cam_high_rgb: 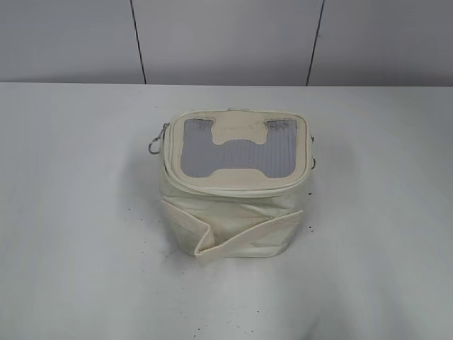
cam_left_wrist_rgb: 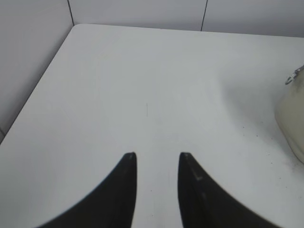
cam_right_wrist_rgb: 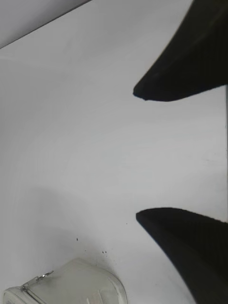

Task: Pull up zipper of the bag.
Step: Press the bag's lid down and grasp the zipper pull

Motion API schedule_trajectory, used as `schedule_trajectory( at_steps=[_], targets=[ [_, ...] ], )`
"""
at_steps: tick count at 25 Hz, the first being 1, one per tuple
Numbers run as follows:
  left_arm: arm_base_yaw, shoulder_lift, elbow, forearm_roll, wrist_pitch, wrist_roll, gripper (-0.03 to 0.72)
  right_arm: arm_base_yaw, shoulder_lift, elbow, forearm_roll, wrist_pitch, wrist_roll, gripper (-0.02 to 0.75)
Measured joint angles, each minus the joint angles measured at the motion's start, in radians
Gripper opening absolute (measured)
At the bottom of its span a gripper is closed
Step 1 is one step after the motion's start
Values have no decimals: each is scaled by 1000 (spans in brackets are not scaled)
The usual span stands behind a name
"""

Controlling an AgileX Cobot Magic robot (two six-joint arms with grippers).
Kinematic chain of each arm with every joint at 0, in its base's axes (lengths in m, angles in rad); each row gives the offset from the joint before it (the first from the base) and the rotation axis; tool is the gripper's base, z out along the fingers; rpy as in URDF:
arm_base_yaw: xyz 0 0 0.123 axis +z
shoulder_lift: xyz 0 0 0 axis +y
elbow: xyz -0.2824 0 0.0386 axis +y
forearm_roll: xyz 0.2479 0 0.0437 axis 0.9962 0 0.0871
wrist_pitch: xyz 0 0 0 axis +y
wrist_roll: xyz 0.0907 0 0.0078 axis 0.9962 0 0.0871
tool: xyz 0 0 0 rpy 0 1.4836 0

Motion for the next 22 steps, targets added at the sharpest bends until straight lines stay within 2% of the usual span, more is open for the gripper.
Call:
schedule_trajectory(
  at_steps=[22],
  targets=[
    [0, 0, 0, 4, 0, 0, 238, 0, 0, 0, 0, 0, 0, 545]
  ],
)
